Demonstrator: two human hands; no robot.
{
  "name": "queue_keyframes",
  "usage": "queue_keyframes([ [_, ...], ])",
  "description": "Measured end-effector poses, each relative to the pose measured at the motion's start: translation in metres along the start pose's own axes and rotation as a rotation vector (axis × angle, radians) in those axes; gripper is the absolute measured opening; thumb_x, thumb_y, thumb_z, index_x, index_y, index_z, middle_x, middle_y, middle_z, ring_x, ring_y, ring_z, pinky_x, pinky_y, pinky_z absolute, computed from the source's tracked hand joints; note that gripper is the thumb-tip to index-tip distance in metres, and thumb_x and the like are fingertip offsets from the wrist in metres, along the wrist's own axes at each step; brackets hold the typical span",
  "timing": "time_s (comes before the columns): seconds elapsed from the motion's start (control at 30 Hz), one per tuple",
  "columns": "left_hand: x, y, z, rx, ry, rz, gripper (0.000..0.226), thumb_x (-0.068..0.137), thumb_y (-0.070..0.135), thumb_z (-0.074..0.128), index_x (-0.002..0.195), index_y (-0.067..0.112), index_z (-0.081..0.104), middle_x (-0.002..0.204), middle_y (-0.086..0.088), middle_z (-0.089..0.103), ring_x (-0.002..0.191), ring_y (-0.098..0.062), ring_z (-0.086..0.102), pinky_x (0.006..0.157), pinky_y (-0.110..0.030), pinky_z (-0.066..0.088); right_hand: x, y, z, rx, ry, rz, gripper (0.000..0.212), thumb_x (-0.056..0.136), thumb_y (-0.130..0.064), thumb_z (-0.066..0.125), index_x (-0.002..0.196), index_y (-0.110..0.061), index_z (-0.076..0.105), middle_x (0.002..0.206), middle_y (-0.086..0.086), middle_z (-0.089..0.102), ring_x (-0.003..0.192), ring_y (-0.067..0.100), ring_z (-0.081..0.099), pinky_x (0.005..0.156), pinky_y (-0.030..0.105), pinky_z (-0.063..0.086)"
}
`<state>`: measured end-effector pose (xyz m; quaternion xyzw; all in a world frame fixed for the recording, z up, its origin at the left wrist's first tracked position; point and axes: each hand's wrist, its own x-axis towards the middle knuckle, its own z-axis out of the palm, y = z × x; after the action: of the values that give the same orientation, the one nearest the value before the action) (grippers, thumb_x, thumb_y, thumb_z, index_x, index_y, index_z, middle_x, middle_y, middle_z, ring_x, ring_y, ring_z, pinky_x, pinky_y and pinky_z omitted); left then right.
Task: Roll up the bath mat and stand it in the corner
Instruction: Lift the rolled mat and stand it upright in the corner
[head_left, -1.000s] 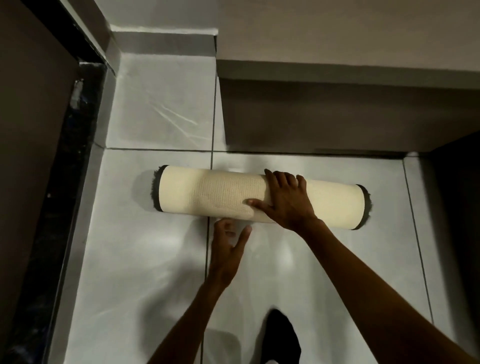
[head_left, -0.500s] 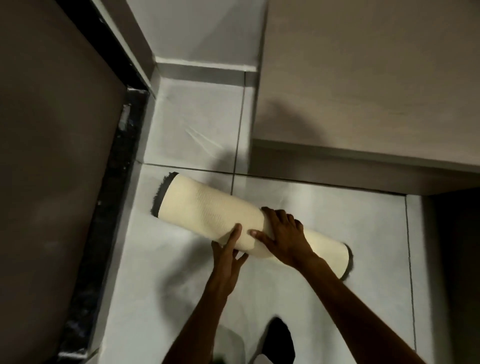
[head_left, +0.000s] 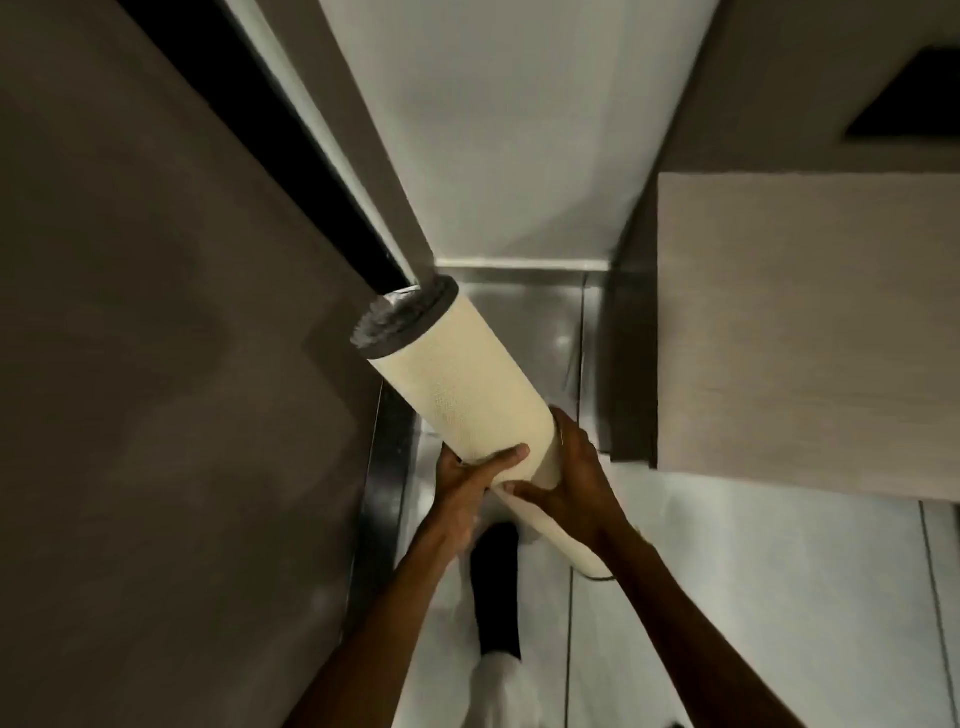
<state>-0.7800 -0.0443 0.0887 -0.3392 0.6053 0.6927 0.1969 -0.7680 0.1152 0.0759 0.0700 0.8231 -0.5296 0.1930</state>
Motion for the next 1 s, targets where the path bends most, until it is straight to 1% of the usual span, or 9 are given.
queue_keyframes([
  [0.1, 0.035, 0.057, 0.008, 0.133, -0.079, 0.052, 0.112, 0.043, 0.036, 0.101, 0.142, 0.029, 0.049, 0.136, 0.001, 0.064, 0.126, -0.021, 0.060, 0.111, -0.055, 0.049, 0.041, -0.031, -0.008, 0.079, 0.091, -0.009, 0.106, 0.058, -0.078, 0.076, 0.145, -0.049, 0.024, 0.147, -0.016, 0.044, 0.126, -0.003, 0.044, 0.106, 0.026, 0.041],
  [0.17, 0.064, 0.090, 0.021, 0.236, -0.140, 0.113, 0.113, 0.043, 0.036, 0.099, 0.142, 0.031, 0.046, 0.135, 0.004, 0.064, 0.125, -0.016, 0.060, 0.110, -0.050, 0.050, 0.070, -0.042, -0.016, 0.103, 0.174, 0.038, 0.112, 0.058, -0.070, 0.080, 0.150, -0.038, 0.024, 0.150, -0.007, 0.046, 0.128, 0.006, 0.044, 0.105, 0.033, 0.044],
  [0.33, 0.142, 0.139, 0.064, 0.457, -0.263, 0.281, 0.108, 0.037, 0.030, 0.100, 0.135, 0.031, 0.053, 0.130, 0.010, 0.065, 0.127, -0.016, 0.060, 0.105, -0.036, 0.051, 0.134, -0.041, -0.027, 0.240, 0.318, 0.099, 0.108, 0.071, -0.044, 0.088, 0.152, -0.030, 0.018, 0.145, -0.005, 0.048, 0.128, 0.014, 0.050, 0.098, 0.029, 0.047],
  [0.43, 0.179, 0.155, 0.088, 0.619, -0.370, 0.372, 0.100, 0.034, 0.034, 0.100, 0.112, 0.067, 0.048, 0.112, 0.047, 0.061, 0.110, 0.022, 0.056, 0.088, -0.003, 0.049, 0.163, -0.027, -0.029, 0.347, 0.354, 0.135, 0.098, 0.080, -0.042, 0.081, 0.152, -0.020, 0.017, 0.145, 0.002, 0.051, 0.127, 0.021, 0.056, 0.086, 0.017, 0.053],
  [0.5, 0.204, 0.156, 0.102, 0.722, -0.431, 0.412, 0.100, 0.035, 0.032, 0.102, 0.111, 0.066, 0.045, 0.104, 0.053, 0.057, 0.099, 0.032, 0.052, 0.076, 0.005, 0.044, 0.178, -0.017, -0.030, 0.389, 0.363, 0.164, 0.095, 0.084, -0.047, 0.074, 0.155, -0.018, 0.018, 0.146, 0.003, 0.051, 0.128, 0.021, 0.056, 0.081, 0.008, 0.052],
  [0.63, 0.235, 0.150, 0.116, 0.791, -0.455, 0.405, 0.095, 0.044, 0.022, 0.103, 0.114, 0.054, 0.047, 0.112, 0.038, 0.050, 0.106, 0.007, 0.055, 0.079, -0.002, 0.046, 0.195, -0.002, -0.029, 0.480, 0.371, 0.192, 0.083, 0.089, -0.038, 0.068, 0.157, -0.014, 0.026, 0.151, 0.009, 0.049, 0.138, 0.024, 0.051, 0.112, 0.037, 0.048],
  [0.73, 0.238, 0.142, 0.112, 0.740, -0.388, 0.430, 0.112, 0.049, 0.026, 0.102, 0.143, 0.034, 0.043, 0.135, 0.017, 0.053, 0.125, -0.008, 0.048, 0.099, -0.028, 0.047, 0.205, -0.002, -0.034, 0.445, 0.351, 0.241, 0.084, 0.088, -0.044, 0.068, 0.156, -0.014, 0.028, 0.150, 0.011, 0.049, 0.137, 0.026, 0.050, 0.113, 0.042, 0.046],
  [0.87, 0.215, 0.135, 0.100, 0.778, -0.330, 0.435, 0.109, 0.067, 0.040, 0.091, 0.154, 0.032, 0.026, 0.154, 0.008, 0.042, 0.133, -0.008, 0.039, 0.099, -0.021, 0.040, 0.202, -0.017, -0.045, 0.372, 0.284, 0.304, 0.090, 0.092, -0.040, 0.069, 0.160, -0.014, 0.017, 0.155, 0.013, 0.045, 0.142, 0.031, 0.046, 0.116, 0.050, 0.042],
  [1.0, 0.165, 0.144, 0.087, 0.972, -0.235, 0.541, 0.089, 0.089, 0.038, 0.074, 0.160, 0.027, 0.021, 0.165, -0.004, 0.034, 0.148, -0.019, 0.034, 0.115, -0.039, 0.033, 0.164, -0.049, -0.068, 0.233, 0.187, 0.399, 0.086, 0.099, -0.034, 0.062, 0.162, -0.011, 0.008, 0.160, 0.017, 0.040, 0.146, 0.037, 0.042, 0.119, 0.053, 0.038],
])
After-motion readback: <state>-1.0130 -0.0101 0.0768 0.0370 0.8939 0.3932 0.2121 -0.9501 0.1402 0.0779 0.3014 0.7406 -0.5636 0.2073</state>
